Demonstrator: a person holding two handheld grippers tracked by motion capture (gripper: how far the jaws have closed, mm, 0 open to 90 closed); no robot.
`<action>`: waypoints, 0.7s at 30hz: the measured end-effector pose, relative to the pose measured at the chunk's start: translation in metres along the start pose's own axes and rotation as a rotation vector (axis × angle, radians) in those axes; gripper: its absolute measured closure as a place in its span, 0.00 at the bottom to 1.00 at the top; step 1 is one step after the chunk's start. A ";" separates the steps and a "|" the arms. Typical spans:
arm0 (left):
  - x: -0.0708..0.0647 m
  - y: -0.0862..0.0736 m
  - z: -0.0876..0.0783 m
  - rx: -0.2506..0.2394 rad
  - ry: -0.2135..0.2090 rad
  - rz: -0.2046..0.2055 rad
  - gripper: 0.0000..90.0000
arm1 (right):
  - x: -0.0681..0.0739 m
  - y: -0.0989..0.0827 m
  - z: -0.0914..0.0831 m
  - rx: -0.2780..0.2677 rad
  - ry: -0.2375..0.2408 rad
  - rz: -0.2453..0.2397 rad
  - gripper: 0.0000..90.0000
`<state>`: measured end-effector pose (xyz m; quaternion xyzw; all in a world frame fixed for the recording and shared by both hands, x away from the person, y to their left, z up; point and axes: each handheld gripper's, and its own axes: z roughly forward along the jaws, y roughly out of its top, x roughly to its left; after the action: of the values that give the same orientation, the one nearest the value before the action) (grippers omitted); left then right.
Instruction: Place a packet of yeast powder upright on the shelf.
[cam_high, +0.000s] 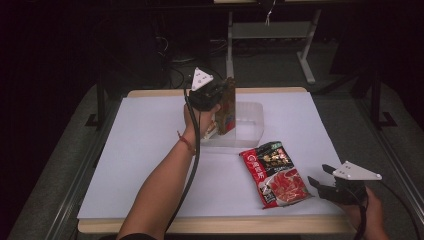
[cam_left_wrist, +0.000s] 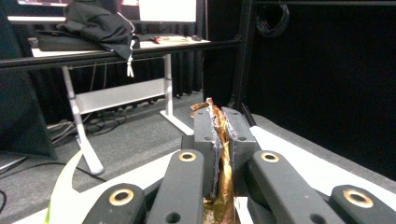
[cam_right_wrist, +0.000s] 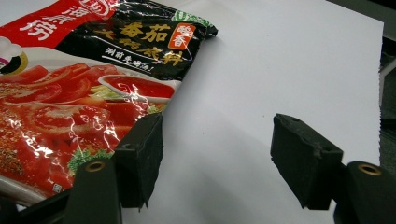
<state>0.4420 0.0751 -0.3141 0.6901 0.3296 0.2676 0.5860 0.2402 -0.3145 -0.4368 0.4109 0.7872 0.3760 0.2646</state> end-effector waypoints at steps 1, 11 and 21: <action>0.000 0.000 0.001 -0.003 0.006 0.001 0.95 | 0.000 0.000 0.000 -0.002 0.000 -0.001 0.37; 0.006 -0.011 0.017 0.010 0.064 -0.010 0.94 | 0.001 0.000 0.002 0.009 0.004 -0.007 0.37; 0.003 -0.030 0.024 0.004 0.030 -0.047 0.92 | 0.002 0.000 0.004 0.014 0.005 -0.014 0.37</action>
<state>0.4579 0.0646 -0.3477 0.6794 0.3548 0.2633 0.5858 0.2418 -0.3115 -0.4392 0.4063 0.7933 0.3699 0.2624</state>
